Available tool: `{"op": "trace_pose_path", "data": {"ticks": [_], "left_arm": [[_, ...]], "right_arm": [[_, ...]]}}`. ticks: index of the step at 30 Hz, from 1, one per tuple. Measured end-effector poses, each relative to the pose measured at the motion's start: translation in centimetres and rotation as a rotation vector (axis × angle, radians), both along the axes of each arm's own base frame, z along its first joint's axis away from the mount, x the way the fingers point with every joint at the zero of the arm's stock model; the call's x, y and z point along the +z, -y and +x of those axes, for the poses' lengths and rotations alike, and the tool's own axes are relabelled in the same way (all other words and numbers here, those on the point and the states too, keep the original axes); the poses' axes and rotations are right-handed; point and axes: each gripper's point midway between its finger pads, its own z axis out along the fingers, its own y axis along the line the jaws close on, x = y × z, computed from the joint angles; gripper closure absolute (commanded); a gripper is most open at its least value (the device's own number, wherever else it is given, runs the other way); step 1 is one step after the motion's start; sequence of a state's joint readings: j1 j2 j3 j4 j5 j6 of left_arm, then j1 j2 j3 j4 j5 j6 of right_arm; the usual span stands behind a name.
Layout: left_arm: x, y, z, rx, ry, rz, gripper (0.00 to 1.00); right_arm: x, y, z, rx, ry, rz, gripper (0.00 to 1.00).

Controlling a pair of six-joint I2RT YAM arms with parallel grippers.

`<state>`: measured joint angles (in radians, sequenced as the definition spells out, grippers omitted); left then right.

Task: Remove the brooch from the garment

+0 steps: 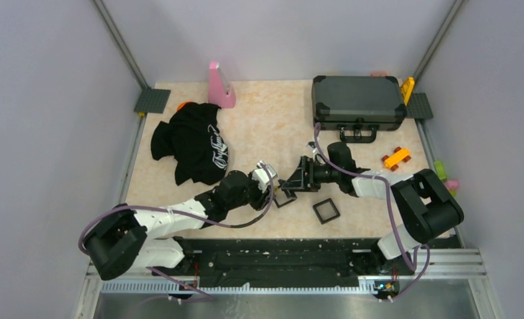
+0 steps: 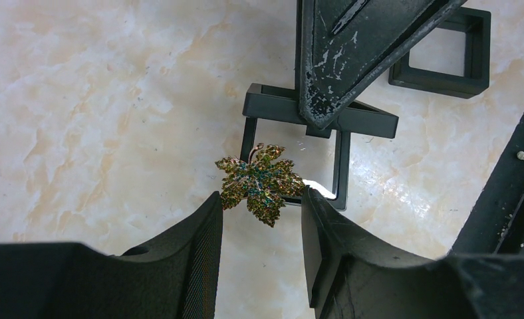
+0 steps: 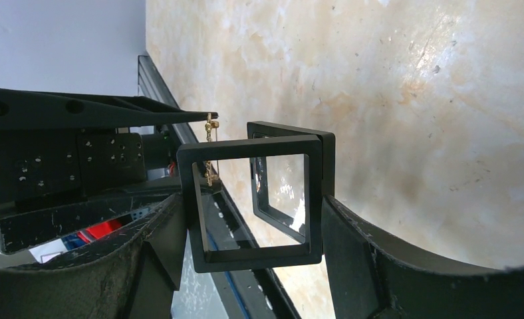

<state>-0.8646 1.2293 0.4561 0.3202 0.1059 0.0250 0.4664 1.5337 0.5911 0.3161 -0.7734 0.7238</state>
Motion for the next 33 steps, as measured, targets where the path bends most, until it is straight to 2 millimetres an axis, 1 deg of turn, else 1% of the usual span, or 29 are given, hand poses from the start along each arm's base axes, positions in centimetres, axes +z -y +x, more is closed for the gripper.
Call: {"op": "trace_pose_path", "data": {"ticks": [9,17,25,33], "left_arm": [[-0.5,0.6,0.1,-0.020,0.007,-0.002,0.70],[-1.6,1.4,-0.3,-0.065,0.002,0.027,0.70],[-1.0,2.7,0.1,-0.087,0.015,0.017,0.70],[-2.6,3.3,-0.5,-0.114,-0.011,0.053,0.70]], "right_arm": [[-0.1,0.1,-0.1,0.006,-0.001,-0.004,0.55],[-0.1,0.0,-0.2,0.010,-0.002,-0.002,0.56],[-0.1,0.0,-0.2,0.009,-0.001,-0.002,0.56],[-0.1,0.0,-0.2,0.009,-0.002,-0.002,0.56]]}}
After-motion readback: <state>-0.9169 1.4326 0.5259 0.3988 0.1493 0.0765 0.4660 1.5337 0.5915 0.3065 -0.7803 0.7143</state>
